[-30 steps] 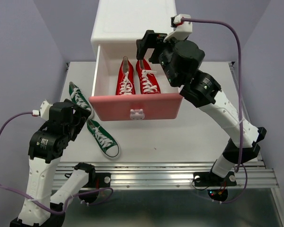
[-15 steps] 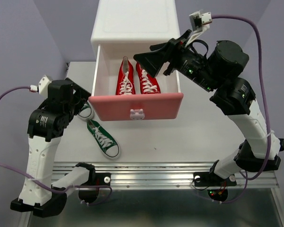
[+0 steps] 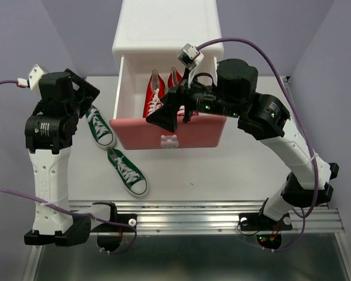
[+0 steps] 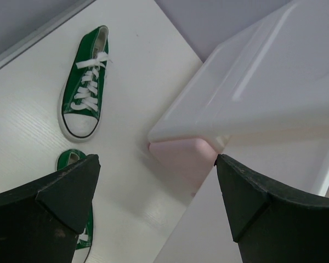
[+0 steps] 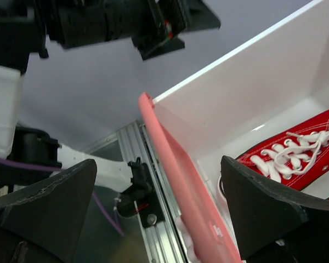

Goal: Place and organize the shoes in the shoe cabinet

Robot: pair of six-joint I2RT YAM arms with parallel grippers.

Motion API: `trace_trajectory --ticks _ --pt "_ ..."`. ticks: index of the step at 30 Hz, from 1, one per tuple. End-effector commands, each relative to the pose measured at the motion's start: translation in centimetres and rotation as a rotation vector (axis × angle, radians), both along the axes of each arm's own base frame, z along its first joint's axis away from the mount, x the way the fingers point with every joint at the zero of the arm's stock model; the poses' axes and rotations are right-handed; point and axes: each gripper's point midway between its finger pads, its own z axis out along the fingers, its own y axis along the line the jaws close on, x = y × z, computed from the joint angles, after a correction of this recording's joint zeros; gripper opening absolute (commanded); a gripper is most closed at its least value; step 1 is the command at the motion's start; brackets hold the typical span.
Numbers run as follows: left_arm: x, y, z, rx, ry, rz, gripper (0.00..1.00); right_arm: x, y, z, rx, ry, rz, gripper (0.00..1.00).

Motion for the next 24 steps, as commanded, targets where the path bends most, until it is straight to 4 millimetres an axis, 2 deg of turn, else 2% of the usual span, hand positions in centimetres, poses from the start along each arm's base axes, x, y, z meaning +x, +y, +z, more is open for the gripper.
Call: trace_trajectory --ticks 1,2,3,6,8,9,13,18,20,23,24 --pt "1.1 1.2 4.1 0.053 -0.092 -0.025 0.99 -3.9 -1.4 0.7 -0.009 -0.052 0.085 1.0" --pt "1.3 1.1 4.5 0.053 -0.1 -0.04 0.99 -4.6 -1.2 0.5 -0.02 -0.059 0.078 1.0" --pt "1.5 1.7 4.9 0.059 -0.106 -0.024 0.99 -5.1 -1.2 0.1 -0.038 -0.065 0.078 1.0" --pt "2.2 2.1 7.3 0.051 -0.173 -0.028 0.99 -5.8 -1.1 -0.8 -0.091 -0.099 0.071 1.0" --pt "2.6 2.0 9.1 0.041 -0.231 -0.037 0.99 -7.2 -0.5 -1.7 -0.137 -0.107 0.101 1.0" --pt "2.8 2.0 9.7 0.042 -0.251 -0.041 0.99 -8.7 -0.2 -2.1 -0.157 -0.114 0.141 1.0" --pt "3.5 1.7 12.9 0.04 -0.353 -0.064 0.99 -10.7 0.8 -3.8 -0.229 -0.162 0.189 1.0" --pt "4.4 0.1 17.0 0.036 -0.494 -0.154 0.99 -11.6 1.0 -6.4 -0.314 -0.157 0.215 1.0" --pt "4.9 0.0 17.6 0.029 -0.517 -0.159 0.99 -11.5 1.1 -7.6 -0.354 -0.152 0.217 1.0" --pt "5.9 -1.2 18.4 0.011 -0.562 -0.228 0.99 -11.1 0.9 -9.1 -0.401 -0.16 0.184 1.0" --pt "6.3 -1.6 18.3 0.006 -0.565 -0.251 0.99 -9.8 0.7 -10.4 -0.444 -0.169 0.121 1.0"
